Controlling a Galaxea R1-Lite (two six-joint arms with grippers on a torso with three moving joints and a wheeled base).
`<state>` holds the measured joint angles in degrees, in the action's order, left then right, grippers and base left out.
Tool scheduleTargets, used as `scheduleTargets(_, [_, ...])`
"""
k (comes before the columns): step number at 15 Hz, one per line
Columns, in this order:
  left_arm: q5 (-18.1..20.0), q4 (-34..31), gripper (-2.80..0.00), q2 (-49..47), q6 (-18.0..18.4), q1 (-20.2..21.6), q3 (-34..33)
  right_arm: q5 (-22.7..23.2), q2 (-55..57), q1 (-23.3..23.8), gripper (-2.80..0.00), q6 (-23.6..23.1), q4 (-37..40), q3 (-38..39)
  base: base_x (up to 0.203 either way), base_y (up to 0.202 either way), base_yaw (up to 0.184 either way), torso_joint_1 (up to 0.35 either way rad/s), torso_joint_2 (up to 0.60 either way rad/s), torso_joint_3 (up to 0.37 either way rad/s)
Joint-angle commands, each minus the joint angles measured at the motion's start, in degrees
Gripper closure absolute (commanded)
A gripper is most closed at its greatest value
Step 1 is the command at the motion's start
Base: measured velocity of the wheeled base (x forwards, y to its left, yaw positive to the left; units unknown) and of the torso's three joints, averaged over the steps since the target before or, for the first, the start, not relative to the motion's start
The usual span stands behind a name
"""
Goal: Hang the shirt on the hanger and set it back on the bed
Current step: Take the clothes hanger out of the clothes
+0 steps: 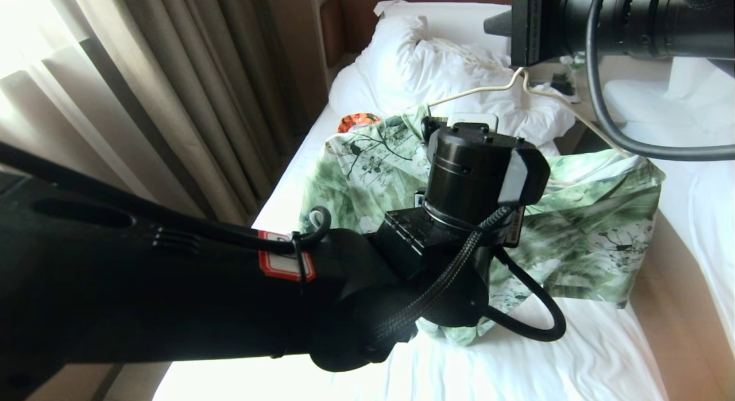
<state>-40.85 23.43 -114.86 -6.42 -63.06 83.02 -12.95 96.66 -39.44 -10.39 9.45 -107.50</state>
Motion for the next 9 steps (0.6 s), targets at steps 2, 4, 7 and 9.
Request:
scheduleTargets(2, [-1.17,3.77,0.0,0.4,1.23,1.67,-3.32,-0.06,-0.16,-0.03,0.0,-0.07,0.04,0.02,0.0,0.0,0.0,0.0,0.0,0.0])
scheduleTargets(4, [-1.27,5.49,0.0,2.05,1.41,2.72,-4.6,-0.06,-0.24,-0.03,0.0,-0.07,0.04,0.01,0.0,0.0,0.0,0.0,0.0,0.0])
scheduleTargets(7, [-1.46,5.58,0.0,4.88,1.53,4.2,-5.36,-0.06,-0.33,-0.03,0.0,-0.16,0.04,0.01,0.0,0.0,0.0,0.0,0.0,0.0])
scheduleTargets(9, [-1.68,5.64,0.0,6.7,2.03,4.17,-7.43,-0.06,-0.42,-0.03,0.0,-0.16,0.04,-0.08,0.0,0.0,0.0,0.0,0.0,0.0])
